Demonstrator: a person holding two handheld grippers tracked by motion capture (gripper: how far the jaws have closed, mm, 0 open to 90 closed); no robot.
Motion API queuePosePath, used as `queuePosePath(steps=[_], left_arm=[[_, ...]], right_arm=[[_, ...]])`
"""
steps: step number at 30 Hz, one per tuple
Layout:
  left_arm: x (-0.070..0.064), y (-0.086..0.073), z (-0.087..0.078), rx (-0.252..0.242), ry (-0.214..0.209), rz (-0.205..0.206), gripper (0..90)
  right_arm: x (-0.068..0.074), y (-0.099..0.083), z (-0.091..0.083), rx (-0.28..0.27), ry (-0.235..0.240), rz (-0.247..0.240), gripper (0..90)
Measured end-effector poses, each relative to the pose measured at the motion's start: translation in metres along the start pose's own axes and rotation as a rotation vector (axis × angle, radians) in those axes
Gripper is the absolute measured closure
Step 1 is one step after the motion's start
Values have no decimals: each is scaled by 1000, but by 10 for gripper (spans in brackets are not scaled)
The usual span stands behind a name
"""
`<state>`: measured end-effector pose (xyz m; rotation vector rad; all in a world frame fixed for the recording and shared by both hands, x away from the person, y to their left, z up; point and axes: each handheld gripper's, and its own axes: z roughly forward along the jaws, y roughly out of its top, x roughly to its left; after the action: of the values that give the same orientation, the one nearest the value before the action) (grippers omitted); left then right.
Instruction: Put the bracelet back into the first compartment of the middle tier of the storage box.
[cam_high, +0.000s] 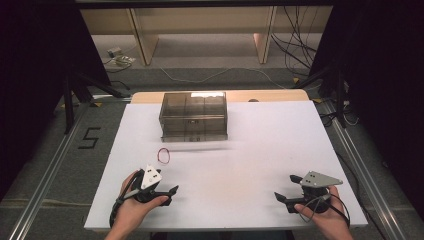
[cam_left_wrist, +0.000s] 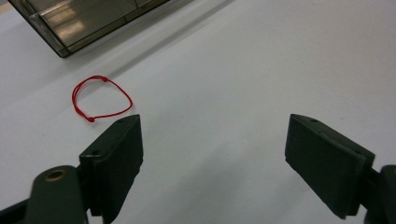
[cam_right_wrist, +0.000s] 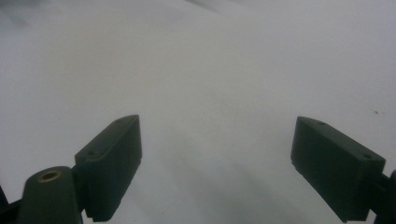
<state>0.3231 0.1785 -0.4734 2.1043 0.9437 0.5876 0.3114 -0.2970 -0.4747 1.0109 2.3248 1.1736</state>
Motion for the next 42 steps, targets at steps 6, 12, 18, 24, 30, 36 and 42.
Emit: queuePosePath(steps=[6, 12, 18, 24, 30, 36, 42], left_arm=[[0, 3, 4, 2, 12, 4, 225], [2, 9, 12, 4, 35, 0, 294], [14, 12, 26, 22, 64, 7, 344], [36, 14, 36, 47, 120, -29, 419], [58, 18, 40, 46, 172, -98, 449], [69, 19, 50, 78, 193, -161, 479], [78, 22, 60, 103, 203, -232, 519]], right_arm=[[2, 0, -2, -1, -6, -6, 170], [2, 0, -1, -4, -6, -8, 170], [2, 0, 0, 1, -7, -4, 170], [2, 0, 0, 1, -6, -4, 170], [2, 1, 0, 3, -7, -7, 170], [2, 0, 1, -2, -5, -5, 169], [2, 0, 1, -6, -4, -5, 170]])
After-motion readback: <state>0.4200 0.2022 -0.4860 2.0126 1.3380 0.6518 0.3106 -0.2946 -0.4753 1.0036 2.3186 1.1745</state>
